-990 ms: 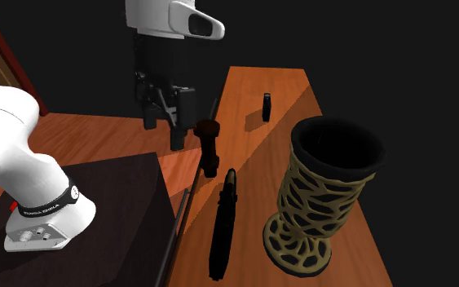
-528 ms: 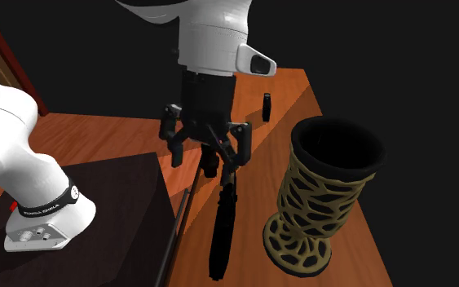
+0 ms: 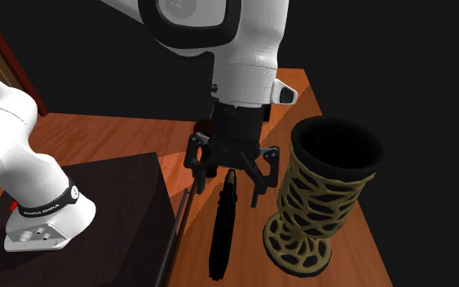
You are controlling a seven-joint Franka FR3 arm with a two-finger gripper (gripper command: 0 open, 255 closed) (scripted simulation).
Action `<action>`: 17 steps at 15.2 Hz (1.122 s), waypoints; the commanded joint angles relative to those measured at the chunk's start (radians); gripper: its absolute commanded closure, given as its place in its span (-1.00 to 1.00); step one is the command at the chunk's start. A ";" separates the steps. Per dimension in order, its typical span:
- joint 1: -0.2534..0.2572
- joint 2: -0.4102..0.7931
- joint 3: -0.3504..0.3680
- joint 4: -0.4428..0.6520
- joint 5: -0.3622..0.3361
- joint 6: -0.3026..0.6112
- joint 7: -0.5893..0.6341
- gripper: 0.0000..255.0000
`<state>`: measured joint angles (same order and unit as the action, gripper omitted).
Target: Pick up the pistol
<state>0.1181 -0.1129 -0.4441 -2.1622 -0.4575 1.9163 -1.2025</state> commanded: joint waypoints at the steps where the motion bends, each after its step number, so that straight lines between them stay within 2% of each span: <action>1: -0.002 0.013 -0.004 -0.014 0.000 0.027 0.003 -1.00; 5: -0.003 0.022 -0.006 -0.027 -0.001 0.048 0.008 -1.00; 6: -0.003 0.023 -0.006 -0.026 0.000 0.048 0.008 1.00; 15: -0.003 0.022 -0.006 -0.027 -0.001 0.048 0.008 1.00; 17: -0.002 0.011 -0.003 -0.011 0.000 0.022 0.001 1.00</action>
<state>0.1159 -0.0958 -0.4488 -2.1783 -0.4574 1.9495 -1.1992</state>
